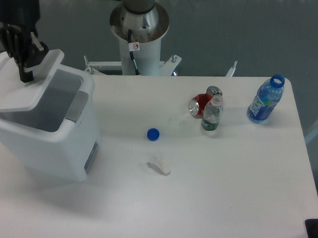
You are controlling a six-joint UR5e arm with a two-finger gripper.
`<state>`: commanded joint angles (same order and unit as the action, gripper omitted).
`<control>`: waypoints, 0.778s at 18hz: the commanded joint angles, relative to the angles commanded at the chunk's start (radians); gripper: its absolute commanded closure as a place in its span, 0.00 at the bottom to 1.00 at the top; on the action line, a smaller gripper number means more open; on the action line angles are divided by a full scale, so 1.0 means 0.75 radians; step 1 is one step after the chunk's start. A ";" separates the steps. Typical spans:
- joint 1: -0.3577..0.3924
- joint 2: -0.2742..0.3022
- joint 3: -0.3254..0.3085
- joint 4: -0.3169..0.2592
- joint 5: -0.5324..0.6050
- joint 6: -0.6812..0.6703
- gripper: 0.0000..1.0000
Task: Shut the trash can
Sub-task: 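Lower the gripper, swinging the white lid down over the can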
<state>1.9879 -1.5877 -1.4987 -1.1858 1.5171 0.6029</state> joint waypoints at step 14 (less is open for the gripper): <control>0.068 -0.014 -0.070 0.002 -0.029 0.053 1.00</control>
<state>2.0387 -1.5984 -1.5509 -1.1842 1.4956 0.6427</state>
